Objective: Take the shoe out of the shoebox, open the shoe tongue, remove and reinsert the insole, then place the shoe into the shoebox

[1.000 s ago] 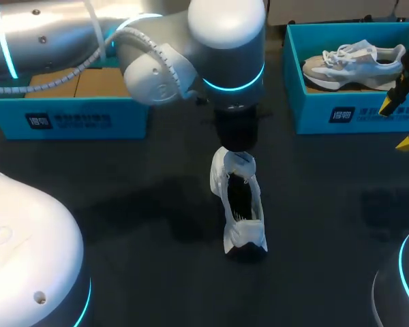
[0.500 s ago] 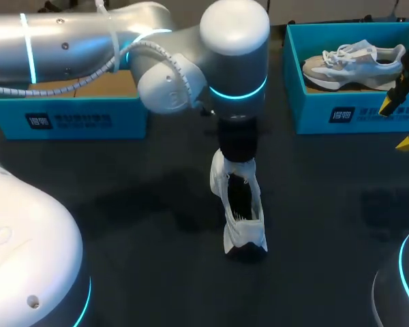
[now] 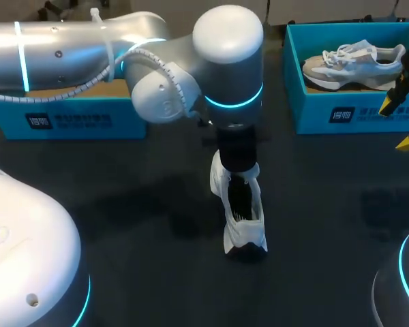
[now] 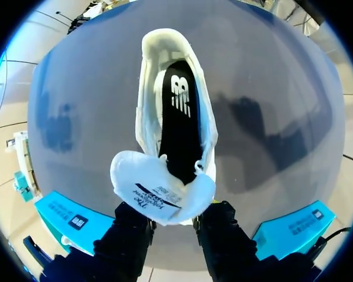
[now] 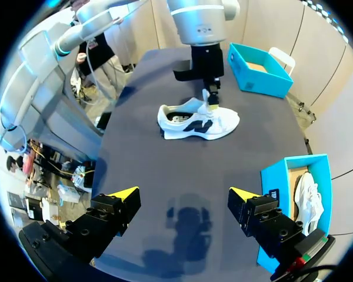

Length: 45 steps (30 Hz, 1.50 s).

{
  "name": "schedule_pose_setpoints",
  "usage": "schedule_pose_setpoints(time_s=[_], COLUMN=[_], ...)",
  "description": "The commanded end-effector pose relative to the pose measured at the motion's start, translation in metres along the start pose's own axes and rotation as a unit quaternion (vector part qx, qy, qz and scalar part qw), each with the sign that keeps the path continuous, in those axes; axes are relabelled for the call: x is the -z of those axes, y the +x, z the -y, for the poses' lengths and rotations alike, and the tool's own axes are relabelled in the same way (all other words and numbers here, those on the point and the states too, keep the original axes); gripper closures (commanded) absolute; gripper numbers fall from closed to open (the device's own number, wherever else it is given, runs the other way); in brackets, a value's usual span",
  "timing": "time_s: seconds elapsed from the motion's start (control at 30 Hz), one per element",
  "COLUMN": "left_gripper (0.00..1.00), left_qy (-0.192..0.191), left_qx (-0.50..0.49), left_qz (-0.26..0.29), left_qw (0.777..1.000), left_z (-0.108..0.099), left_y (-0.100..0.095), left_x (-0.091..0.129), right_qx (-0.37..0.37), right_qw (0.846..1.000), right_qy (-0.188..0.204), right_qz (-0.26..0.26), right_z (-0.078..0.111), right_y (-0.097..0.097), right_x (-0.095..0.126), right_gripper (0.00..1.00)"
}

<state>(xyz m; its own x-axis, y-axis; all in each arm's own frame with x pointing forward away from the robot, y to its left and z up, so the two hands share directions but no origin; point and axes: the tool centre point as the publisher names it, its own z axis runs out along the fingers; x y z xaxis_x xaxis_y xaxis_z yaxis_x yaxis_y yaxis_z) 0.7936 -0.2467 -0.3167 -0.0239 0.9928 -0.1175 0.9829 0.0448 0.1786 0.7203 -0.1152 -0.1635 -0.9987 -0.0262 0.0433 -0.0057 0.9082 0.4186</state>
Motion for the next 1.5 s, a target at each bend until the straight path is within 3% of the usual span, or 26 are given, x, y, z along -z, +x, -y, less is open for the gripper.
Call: schedule_pose_setpoints(time_s=[0.03, 0.33, 0.5, 0.8, 1.03, 1.17, 1.27, 1.5], left_gripper=[0.67, 0.67, 0.68, 0.78, 0.82, 0.77, 0.67, 0.65], left_qy=[-0.004, 0.005, 0.003, -0.002, 0.007, 0.018, 0.021, 0.010], left_qx=[0.003, -0.004, -0.002, -0.007, -0.013, -0.015, -0.015, -0.004], left_qz=[0.002, -0.002, -0.003, -0.004, -0.009, -0.020, -0.022, -0.002], left_qw=[1.000, 1.000, 1.000, 1.000, 1.000, 1.000, 0.999, 1.000], left_z=[0.011, 0.030, 0.030, 0.026, 0.040, 0.051, 0.057, 0.049], left_y=[0.002, 0.009, 0.005, -0.010, 0.001, 0.009, 0.012, 0.003], left_x=[0.002, 0.007, 0.007, 0.009, 0.005, 0.002, 0.003, 0.025], right_qx=[-0.001, -0.001, -0.001, -0.001, -0.001, -0.001, -0.001, -0.001], right_qw=[1.000, 1.000, 1.000, 1.000, 1.000, 1.000, 1.000, 1.000], right_qy=[0.001, 0.001, 0.001, 0.001, 0.001, 0.001, 0.001, 0.001], right_qz=[-0.001, -0.001, -0.001, -0.001, -0.001, -0.001, -0.001, -0.001], right_z=[0.000, 0.000, 0.000, 0.000, 0.000, 0.000, 0.000, 0.000], right_y=[-0.001, -0.001, -0.001, -0.001, -0.001, -0.001, -0.001, -0.001], right_x=[-0.001, -0.001, -0.001, -0.001, -0.001, -0.001, -0.001, -0.001], right_gripper=[0.00, 0.00, 0.00, 0.00, 0.00, 0.00, 0.00, 0.00])
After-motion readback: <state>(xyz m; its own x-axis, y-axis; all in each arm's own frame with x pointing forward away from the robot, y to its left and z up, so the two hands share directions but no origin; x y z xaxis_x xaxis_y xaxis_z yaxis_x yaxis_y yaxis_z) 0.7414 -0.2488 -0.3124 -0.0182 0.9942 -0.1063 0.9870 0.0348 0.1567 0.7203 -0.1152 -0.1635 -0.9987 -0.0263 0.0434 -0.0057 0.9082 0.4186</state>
